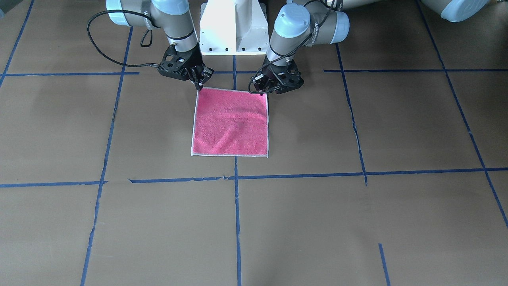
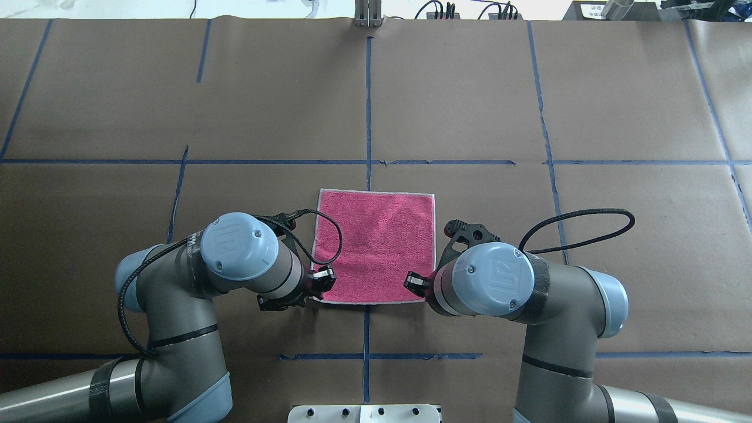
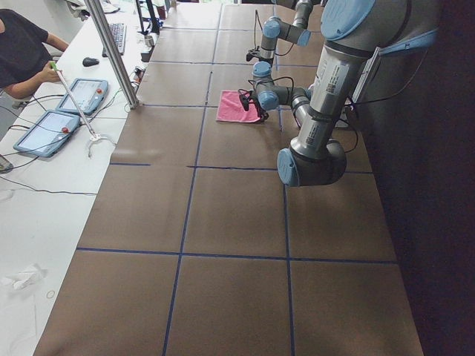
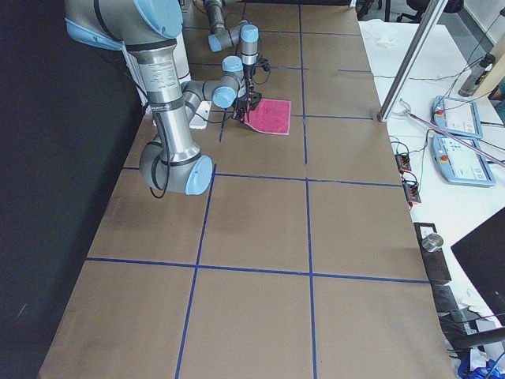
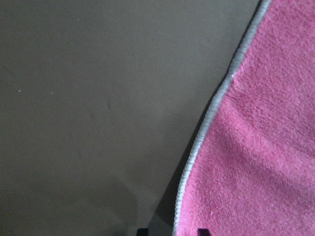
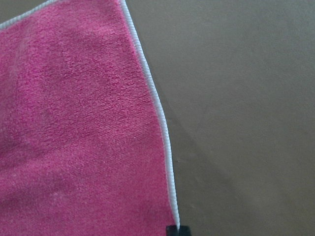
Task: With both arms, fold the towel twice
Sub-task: 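Lower both grippers and grasp the pink towel's nearer corners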
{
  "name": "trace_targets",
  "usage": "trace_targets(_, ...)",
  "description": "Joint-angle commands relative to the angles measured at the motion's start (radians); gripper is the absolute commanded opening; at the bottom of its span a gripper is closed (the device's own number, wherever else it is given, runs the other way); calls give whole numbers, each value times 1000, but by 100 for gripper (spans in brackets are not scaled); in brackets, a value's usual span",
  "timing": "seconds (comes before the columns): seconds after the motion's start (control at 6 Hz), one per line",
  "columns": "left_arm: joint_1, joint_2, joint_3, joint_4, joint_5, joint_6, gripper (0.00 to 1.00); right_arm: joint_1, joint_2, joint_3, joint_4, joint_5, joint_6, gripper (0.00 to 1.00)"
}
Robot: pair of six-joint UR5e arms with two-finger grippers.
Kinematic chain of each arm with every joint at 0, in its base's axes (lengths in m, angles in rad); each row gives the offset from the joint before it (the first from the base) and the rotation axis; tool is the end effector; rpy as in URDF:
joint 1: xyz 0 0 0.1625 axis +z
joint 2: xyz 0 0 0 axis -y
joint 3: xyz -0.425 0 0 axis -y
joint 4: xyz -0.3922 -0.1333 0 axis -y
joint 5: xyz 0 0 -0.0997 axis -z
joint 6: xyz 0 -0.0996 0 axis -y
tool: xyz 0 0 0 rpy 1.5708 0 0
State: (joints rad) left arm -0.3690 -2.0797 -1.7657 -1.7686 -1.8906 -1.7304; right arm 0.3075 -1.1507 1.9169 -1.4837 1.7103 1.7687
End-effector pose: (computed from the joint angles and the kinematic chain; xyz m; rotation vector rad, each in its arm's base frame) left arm 0.5621 -0.3267 0.2603 -0.2037 0.9241 -0.3447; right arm -0.5317 -0.2942 0.2683 -0.0847 -0.8643 0.4140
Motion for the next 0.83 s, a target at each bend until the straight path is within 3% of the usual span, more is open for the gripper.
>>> trace_targets(0.0, 1, 0, 8, -2, 1, 2, 38, 1, -1, -1, 0, 0, 0, 0)
trace_targets(0.17, 1, 0, 8, -2, 1, 2, 32, 1, -1, 1, 0, 0, 0, 0)
trace_targets(0.33, 1, -2, 8, -3, 1, 2, 20, 1, -1, -1, 0, 0, 0, 0)
trace_targets(0.5, 1, -2, 6, -12, -1, 5, 1, 1, -1, 1, 0, 0, 0, 0)
trace_targets(0.67, 1, -2, 6, -18, -1, 3, 0, 2, -1, -1, 0, 0, 0, 0)
